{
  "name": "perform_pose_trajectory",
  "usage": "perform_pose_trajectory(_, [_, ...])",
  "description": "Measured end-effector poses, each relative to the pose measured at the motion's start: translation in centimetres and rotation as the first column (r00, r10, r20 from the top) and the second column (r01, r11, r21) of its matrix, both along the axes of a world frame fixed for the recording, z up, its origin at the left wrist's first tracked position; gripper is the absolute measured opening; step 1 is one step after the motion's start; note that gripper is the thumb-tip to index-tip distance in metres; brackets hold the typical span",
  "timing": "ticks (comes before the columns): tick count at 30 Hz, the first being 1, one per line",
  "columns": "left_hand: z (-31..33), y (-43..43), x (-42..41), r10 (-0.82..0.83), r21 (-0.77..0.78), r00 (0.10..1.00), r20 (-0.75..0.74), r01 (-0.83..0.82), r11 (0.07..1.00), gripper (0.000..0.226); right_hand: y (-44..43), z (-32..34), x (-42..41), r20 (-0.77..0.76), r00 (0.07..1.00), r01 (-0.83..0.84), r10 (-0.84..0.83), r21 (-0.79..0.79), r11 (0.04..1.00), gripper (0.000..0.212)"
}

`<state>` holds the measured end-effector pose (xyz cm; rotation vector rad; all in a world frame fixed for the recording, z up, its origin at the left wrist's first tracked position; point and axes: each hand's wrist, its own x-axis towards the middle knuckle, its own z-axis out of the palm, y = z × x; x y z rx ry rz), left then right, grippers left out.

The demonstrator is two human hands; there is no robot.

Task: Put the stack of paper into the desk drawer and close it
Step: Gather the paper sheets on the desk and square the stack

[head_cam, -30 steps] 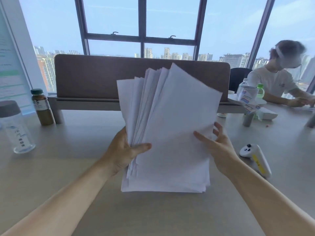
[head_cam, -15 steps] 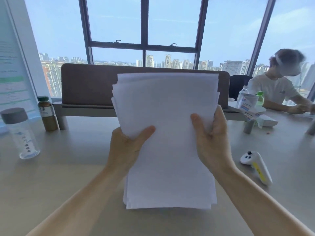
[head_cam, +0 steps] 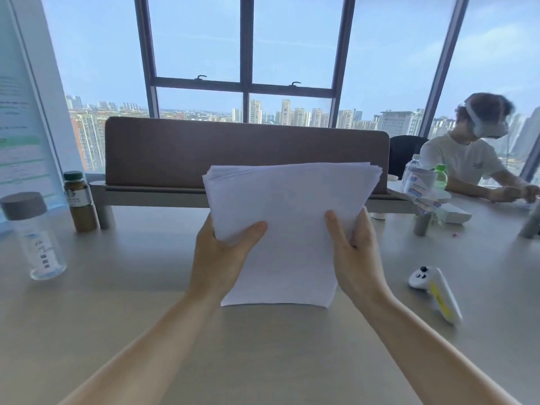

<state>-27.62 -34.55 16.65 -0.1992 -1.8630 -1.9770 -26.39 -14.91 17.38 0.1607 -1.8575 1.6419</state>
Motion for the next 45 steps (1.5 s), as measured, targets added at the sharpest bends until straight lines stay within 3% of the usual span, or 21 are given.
perform_pose_trajectory(2, [0.5, 0.9, -0.4, 0.031, 0.027, 0.999, 0.036, -0.032, 0.999, 0.018, -0.8, 1.0, -0.4, -0.036, 0.998, 0.049, -0.048, 0.025, 0.998, 0.014])
perform_pose_trajectory(5, [0.7, 0.8, -0.6, 0.026, 0.050, 0.996, 0.084, -0.030, 0.998, 0.017, -0.5, 1.4, -0.5, -0.046, 0.997, 0.070, -0.065, 0.096, 0.993, 0.014])
perform_pose_trajectory(9, [-0.9, 0.6, 0.7, -0.079, -0.006, 0.990, 0.117, 0.080, 0.997, 0.011, 1.0, -1.3, 0.4, 0.027, 0.999, 0.020, -0.020, 0.021, 1.000, 0.009])
perform_pose_trajectory(16, [0.3, 1.2, 1.0, -0.090, -0.099, 0.994, -0.059, 0.084, 0.992, 0.010, 1.5, -1.3, 1.5, -0.024, 0.995, 0.096, -0.096, 0.023, 0.995, 0.007])
perform_pose_trajectory(21, [-1.8, 0.8, 1.5, -0.142, -0.040, 0.985, 0.093, 0.146, 0.988, 0.020, 1.4, -2.9, 2.8, 0.085, 0.996, 0.038, -0.041, 0.036, 0.999, 0.010])
perform_pose_trajectory(25, [-1.1, 0.8, 1.1, -0.169, -0.012, 0.982, 0.089, 0.171, 0.985, 0.021, 1.7, -2.7, 2.0, 0.066, 0.998, 0.001, -0.001, 0.002, 1.000, 0.009])
perform_pose_trajectory(32, [-3.3, 0.8, 2.0, -0.143, -0.001, 0.972, 0.186, 0.146, 0.989, 0.018, 2.0, -7.1, 3.2, 0.223, 0.973, -0.054, 0.051, 0.005, 0.999, 0.012])
perform_pose_trajectory(39, [-2.1, 3.3, 2.9, -0.139, -0.065, 0.984, 0.108, 0.146, 0.987, 0.004, 3.9, -4.8, 6.1, 0.189, 0.975, 0.079, -0.115, 0.185, 0.980, 0.011])
perform_pose_trajectory(45, [0.2, 11.9, 6.7, -0.364, 0.048, 0.916, 0.167, 0.361, 0.931, 0.029, 12.1, -0.8, 13.8, 0.252, 0.924, 0.237, -0.288, 0.214, 0.948, 0.020])
